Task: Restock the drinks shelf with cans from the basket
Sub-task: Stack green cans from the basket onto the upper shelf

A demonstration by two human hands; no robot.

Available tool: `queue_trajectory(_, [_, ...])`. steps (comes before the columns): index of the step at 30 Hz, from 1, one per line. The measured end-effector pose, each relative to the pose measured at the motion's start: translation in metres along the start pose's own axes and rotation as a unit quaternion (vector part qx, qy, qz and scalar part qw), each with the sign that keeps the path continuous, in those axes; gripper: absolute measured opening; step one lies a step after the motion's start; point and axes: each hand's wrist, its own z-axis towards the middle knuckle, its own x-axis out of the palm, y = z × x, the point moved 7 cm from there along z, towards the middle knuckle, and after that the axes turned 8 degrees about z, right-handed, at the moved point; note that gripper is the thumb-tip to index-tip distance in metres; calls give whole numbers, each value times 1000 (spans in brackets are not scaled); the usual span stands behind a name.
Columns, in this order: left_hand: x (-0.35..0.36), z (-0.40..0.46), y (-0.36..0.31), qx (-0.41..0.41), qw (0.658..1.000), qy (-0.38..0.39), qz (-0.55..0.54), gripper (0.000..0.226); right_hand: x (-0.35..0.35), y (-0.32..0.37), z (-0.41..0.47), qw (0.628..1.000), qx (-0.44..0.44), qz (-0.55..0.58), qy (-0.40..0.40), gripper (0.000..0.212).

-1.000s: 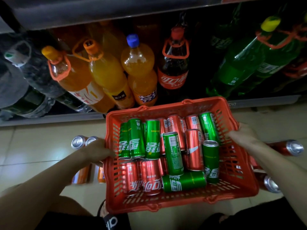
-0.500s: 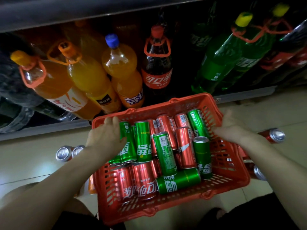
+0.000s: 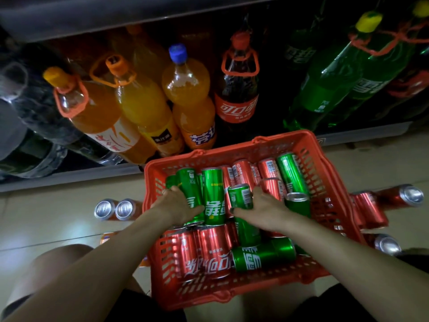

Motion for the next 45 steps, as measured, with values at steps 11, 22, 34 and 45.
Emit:
queue_trajectory(11, [1,4,-1,-37,998,-41,7,123,7,5,19,989,-28,132,-59,55])
queue_trajectory(22, [3,6,0,1,997,-42,-67,89,30,20,43,889,-34,456,-7,51])
queue_trajectory(34, [2,19,5,6,987,-81,-136,85,35,22,50,842,-24,536,51,29])
queue_trajectory(45, [17,19,-25,61,876,50,-475,98,36,35,46,831,-28,548,90,43])
